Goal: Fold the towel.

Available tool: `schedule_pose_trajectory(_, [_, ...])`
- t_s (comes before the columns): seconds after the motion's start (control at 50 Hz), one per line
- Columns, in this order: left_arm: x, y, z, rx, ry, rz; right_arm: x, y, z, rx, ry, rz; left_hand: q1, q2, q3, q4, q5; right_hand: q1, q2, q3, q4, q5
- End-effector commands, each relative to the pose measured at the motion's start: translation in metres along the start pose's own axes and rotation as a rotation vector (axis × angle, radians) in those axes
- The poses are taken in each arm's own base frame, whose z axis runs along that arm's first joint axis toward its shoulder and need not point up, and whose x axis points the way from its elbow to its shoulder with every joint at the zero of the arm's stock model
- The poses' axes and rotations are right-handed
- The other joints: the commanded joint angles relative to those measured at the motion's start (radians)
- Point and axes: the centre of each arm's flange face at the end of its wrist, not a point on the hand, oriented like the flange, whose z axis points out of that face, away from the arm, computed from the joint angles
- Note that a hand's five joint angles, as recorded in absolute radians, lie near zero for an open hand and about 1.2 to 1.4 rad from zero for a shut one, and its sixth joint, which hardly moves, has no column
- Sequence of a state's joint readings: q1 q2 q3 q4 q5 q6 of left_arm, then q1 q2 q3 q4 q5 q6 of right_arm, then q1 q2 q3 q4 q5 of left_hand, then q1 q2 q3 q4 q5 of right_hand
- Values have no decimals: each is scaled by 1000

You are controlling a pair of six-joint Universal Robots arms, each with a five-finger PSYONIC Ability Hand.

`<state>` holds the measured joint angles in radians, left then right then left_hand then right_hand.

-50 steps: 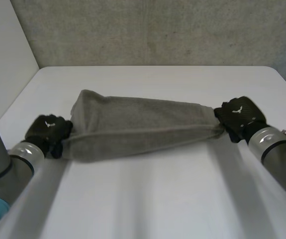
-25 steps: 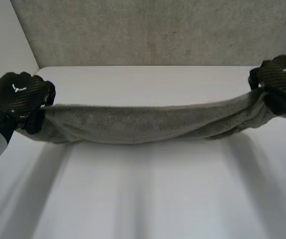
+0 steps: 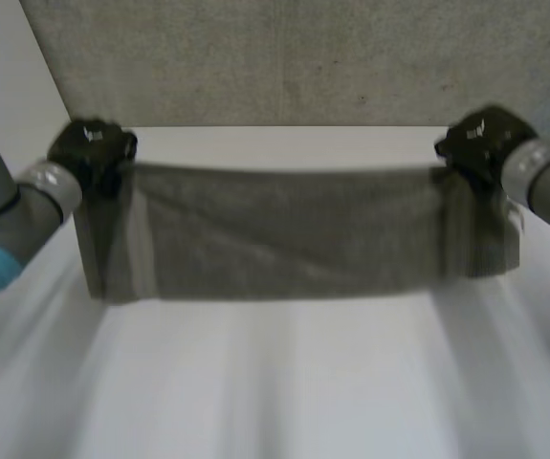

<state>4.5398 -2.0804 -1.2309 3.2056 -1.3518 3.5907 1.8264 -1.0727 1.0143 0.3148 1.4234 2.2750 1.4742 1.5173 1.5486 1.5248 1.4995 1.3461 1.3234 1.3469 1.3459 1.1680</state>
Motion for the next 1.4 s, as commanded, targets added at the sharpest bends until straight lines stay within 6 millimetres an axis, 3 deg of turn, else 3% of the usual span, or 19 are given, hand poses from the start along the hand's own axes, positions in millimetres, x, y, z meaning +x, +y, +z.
schedule_pose_trajectory(0.02, [-42,-92,22,380,-162,-6,51,-67,26,423,494,-55,-78,-121,-152,-128,-278,50,73,49,50,54])
schedule_pose_trajectory(0.04, [-42,-92,22,381,-162,-6,51,-67,26,424,495,-54,-78,-121,-152,-128,-278,50,73,49,50,54])
schedule_pose_trajectory(0.08, [-62,-127,12,554,-242,-104,67,-82,13,520,611,-53,-78,-121,-152,-128,-278,50,73,49,50,54])
schedule_pose_trajectory(0.2, [-71,-134,3,591,-233,-232,64,-81,2,481,559,-21,-78,-121,-152,-128,-278,50,73,49,50,54])
schedule_pose_trajectory(0.34, [-34,-65,2,340,-89,-279,12,-43,6,275,218,0,-78,-121,-152,-128,-278,50,73,49,50,54])
schedule_pose_trajectory(0.36, [-34,-65,2,339,-89,-279,12,-43,6,275,217,0,-78,-121,-152,-128,-278,50,73,49,50,54])
schedule_pose_trajectory(0.46, [-9,3,-16,117,-46,-300,-35,-7,-9,143,-76,26,-78,-121,-152,-128,-278,50,73,49,50,54])
schedule_pose_trajectory(0.58, [3,37,-42,-13,-23,-219,-53,21,-19,55,-157,60,-78,-121,-152,-128,-278,50,73,49,50,54])
schedule_pose_trajectory(0.62, [12,49,-63,-62,19,-154,-51,23,-39,41,-154,63,-78,-121,-152,-128,-278,50,73,49,50,54])
schedule_pose_trajectory(0.74, [12,40,-100,-48,56,-112,-35,28,-65,13,-102,79,-78,-121,-152,-128,-278,50,73,49,50,54])
schedule_pose_trajectory(0.78, [6,33,-110,-38,37,-109,-9,16,-96,34,-7,68,-78,-121,-152,-128,-278,50,73,49,50,54])
schedule_pose_trajectory(0.8, [-1,22,-120,-21,19,-104,-9,16,-96,35,-6,67,-78,-121,-152,-128,-278,50,73,49,50,54])
schedule_pose_trajectory(0.84, [-5,14,-126,-3,14,-101,1,3,-121,49,3,66,-78,-121,-152,-128,-278,50,73,49,50,54])
schedule_pose_trajectory(0.94, [-7,0,-135,42,41,-117,3,2,-129,35,-57,76,-78,-121,-152,-128,-278,50,73,49,50,54])
schedule_pose_trajectory(1.04, [1,3,-133,40,81,-140,-7,12,-112,26,-133,97,-78,-121,-152,-128,-278,50,73,49,50,54])
schedule_pose_trajectory(1.1, [6,24,-119,-23,106,-159,-19,24,-94,-6,-195,117,-78,-121,-152,-128,-278,50,73,49,50,54])
schedule_pose_trajectory(1.24, [23,50,-77,-82,176,-178,-30,47,-53,-73,-259,148,-78,-121,-152,-128,-278,50,73,49,50,54])
schedule_pose_trajectory(1.28, [23,58,-66,-102,171,-181,-38,59,-32,-104,-286,161,-78,-121,-152,-128,-278,50,73,49,50,54])
schedule_pose_trajectory(1.4, [16,82,-27,-146,113,-176,-50,70,-6,-127,-304,165,-78,-121,-152,-128,-278,50,73,49,50,54])
